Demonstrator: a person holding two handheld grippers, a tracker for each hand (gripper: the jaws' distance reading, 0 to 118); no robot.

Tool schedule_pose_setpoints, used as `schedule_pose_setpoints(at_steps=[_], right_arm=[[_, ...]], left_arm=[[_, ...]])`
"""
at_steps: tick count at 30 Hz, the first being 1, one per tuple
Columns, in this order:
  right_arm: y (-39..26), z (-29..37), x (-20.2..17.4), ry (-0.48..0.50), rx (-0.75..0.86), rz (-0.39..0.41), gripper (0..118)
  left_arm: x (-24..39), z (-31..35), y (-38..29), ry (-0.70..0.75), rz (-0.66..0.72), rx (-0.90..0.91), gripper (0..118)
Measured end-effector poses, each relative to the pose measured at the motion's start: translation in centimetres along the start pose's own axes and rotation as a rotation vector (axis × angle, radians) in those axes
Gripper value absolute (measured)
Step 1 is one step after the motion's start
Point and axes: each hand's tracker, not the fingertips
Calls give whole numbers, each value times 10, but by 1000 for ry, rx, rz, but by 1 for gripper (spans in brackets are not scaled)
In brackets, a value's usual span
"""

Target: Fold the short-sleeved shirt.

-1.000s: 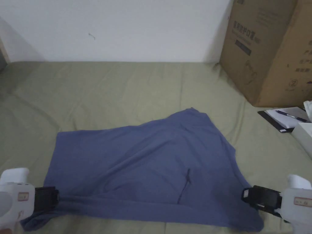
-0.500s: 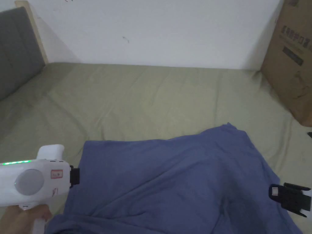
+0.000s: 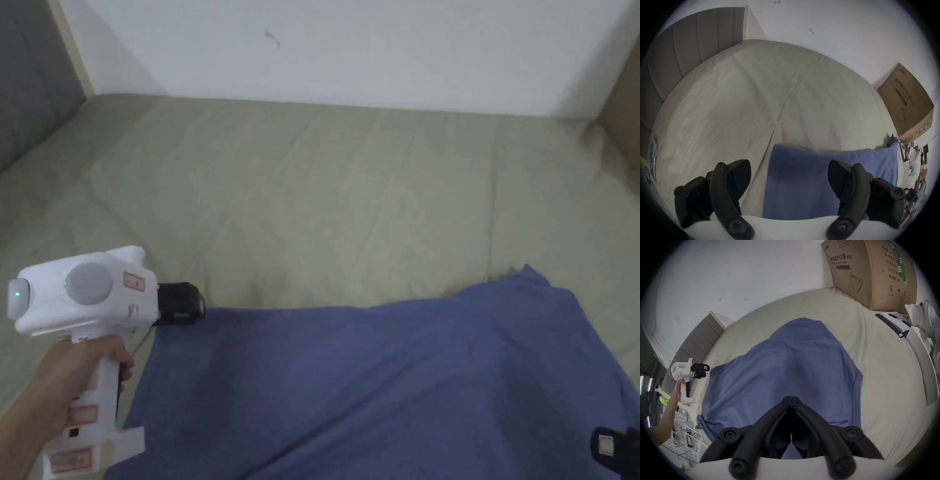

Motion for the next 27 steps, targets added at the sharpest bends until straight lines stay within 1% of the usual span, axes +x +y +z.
schedule_pose_setpoints(at_steps=[3,6,8,10,11,12,13,14,15,16,17,18,19,20,21,23,24,25,26,27], right_arm=[[-1,-5,7,-17,-3,-11,0],[-1,-9,13,-23,-10,-26,0],[2,-13,21,-63,-22,-21,0],[8,-17,28,-145,-24,-8,0],[13,-18,33,-151,-16,-24,0],[18,-17,38,-131,-5,-45,0],[25,-17,45,-103,14,-86,0],[32,-19,51,-75,26,-115,0],[40,-21,55,-57,26,-126,0],[50,-26,59,-70,21,-123,10],[62,-31,62,-87,16,-122,29],[72,-37,66,-114,0,-96,63],[84,-45,70,-150,-24,-79,90],[96,-55,73,-170,-41,-76,105],[105,-64,77,-166,-43,-74,108],[124,-79,85,-147,-32,-85,107],[134,-90,88,-111,-46,-91,107],[143,-102,88,-108,-63,-102,107],[149,-113,89,-98,-80,-93,107],[156,-126,87,-106,-128,-56,107]], left_arm=[[-2,-22,2,-5,5,-48,99],[7,-33,-8,4,-12,-59,98],[19,-38,-15,72,-104,-46,95],[29,-44,-20,140,-200,-47,89],[31,-42,-21,138,-208,-31,83],[33,-40,-21,127,-204,-23,69],[34,-36,-20,138,-208,-13,55],[35,-34,-19,140,-229,3,37],[37,-32,-18,156,-262,20,6],[39,-31,-18,179,-289,23,2],[41,-30,-20,163,-275,24,2],[43,-29,-20,168,-271,17,2],[46,-28,-20,171,-274,16,2],[47,-26,-21,176,-284,24,2],[47,-23,-22,175,-286,28,2],[47,-17,-20,168,-289,33,2],[47,-12,-20,158,-292,44,2],[46,-8,-18,149,-296,48,2],[46,-6,-17,150,-297,48,2],[47,-4,-13,145,-297,50,2]])
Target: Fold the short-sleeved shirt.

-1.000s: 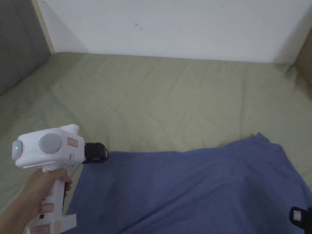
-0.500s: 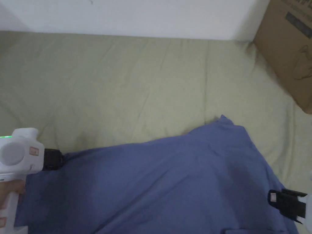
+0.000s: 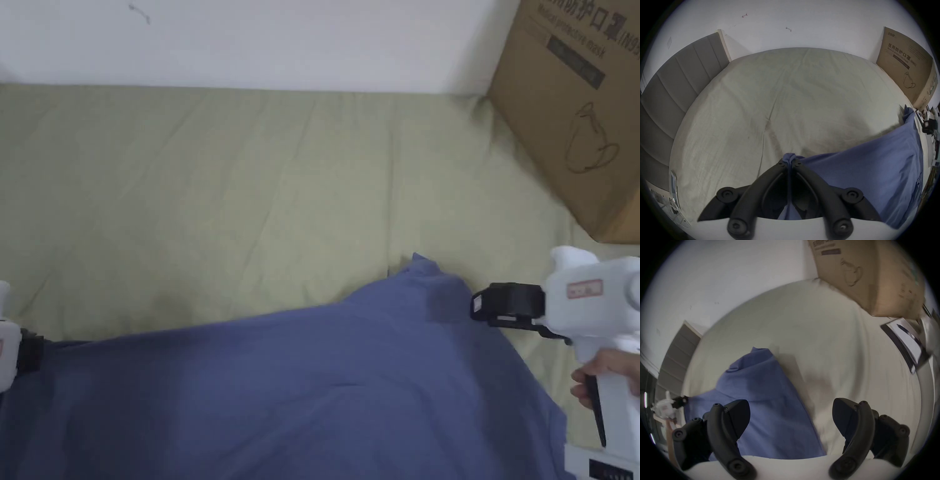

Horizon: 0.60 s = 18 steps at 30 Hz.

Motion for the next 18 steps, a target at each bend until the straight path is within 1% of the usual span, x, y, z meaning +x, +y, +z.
schedule_pose_setpoints(at_steps=[1,3,5,6,7,9,10,11,12,13,14,15,17,18], right_arm=[[7,-10,-6,-34,-34,50,107],[15,-30,-15,-52,-52,152,104],[22,-48,-21,-46,-92,175,96],[25,-55,-27,-62,-98,166,86],[27,-60,-34,-63,-108,192,83],[27,-69,-46,-109,-141,348,82],[25,-72,-51,-123,-147,426,80],[26,-72,-51,-121,-154,426,75],[29,-69,-49,-109,-152,391,67],[30,-63,-47,-106,-148,381,55],[29,-60,-46,-112,-135,377,29],[28,-55,-45,-151,-89,374,0],[25,-51,-42,-105,-93,282,0],[22,-50,-40,-103,-94,296,0]], left_arm=[[-1,2,1,-8,-2,3,2],[-3,4,1,-11,-5,7,2],[-4,-1,2,-8,-9,7,2],[-5,-3,2,-5,-4,-7,2],[-6,-4,1,-8,7,-11,2],[-3,-6,1,-11,15,-8,2],[-2,-7,0,-6,12,-5,2],[-1,-8,0,-1,7,-6,2],[1,-8,0,2,6,-7,2],[1,-8,0,2,6,-8,2],[1,-8,0,2,7,-10,2],[0,-8,0,3,10,-11,2],[0,-5,2,-11,33,-12,2],[0,-2,2,-5,40,-9,2]])
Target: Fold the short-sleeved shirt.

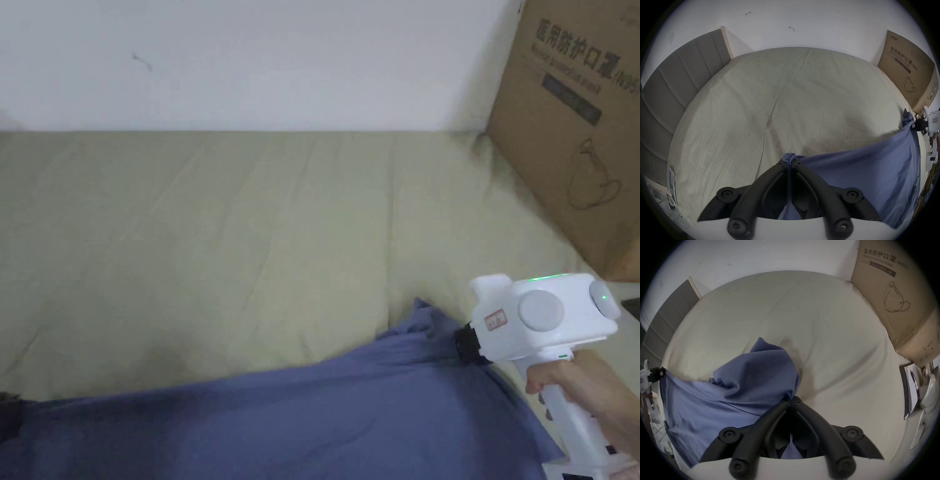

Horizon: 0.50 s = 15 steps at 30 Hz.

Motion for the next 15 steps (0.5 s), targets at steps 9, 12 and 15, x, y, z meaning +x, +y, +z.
schedule_pose_setpoints(at_steps=[9,12,15], right_arm=[[6,93,1,46,177,-55,0],[10,142,0,90,254,-79,0],[11,190,0,115,338,-99,0]], left_arm=[[-3,65,21,-19,0,81,2],[-6,103,29,-4,6,150,2],[-12,145,38,-34,42,211,2]])
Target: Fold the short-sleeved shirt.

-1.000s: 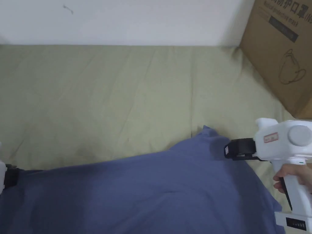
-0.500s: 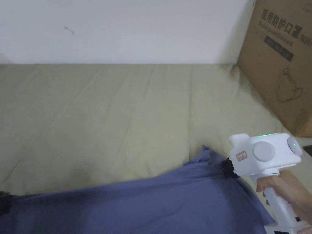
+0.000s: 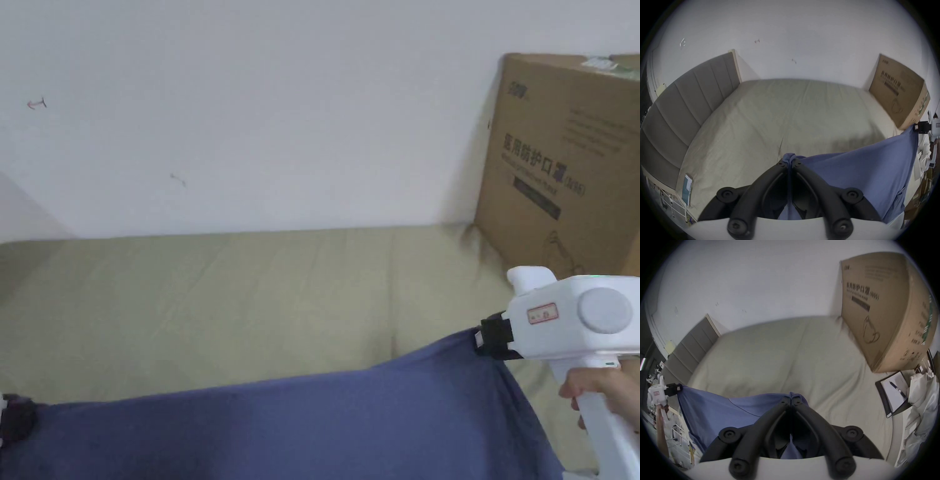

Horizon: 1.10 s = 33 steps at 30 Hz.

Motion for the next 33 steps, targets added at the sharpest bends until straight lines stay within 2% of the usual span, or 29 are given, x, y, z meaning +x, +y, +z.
schedule_pose_setpoints(at_steps=[4,8,13,17,25,29,33], right_arm=[[26,55,-11,5,108,-10,0],[50,104,-16,36,195,-32,0],[67,152,-32,10,273,5,0],[88,170,-32,26,314,-46,0],[173,174,-23,-27,361,-65,0],[216,175,-31,-54,402,-48,0],[258,176,-39,-83,438,-41,0]], left_arm=[[4,50,28,17,4,110,2],[9,94,55,-34,33,206,2],[19,127,81,-70,20,257,2],[23,139,104,-95,42,310,2],[25,137,197,-101,25,366,2],[31,134,256,-84,-21,396,2],[37,140,303,-76,-1,468,2]])
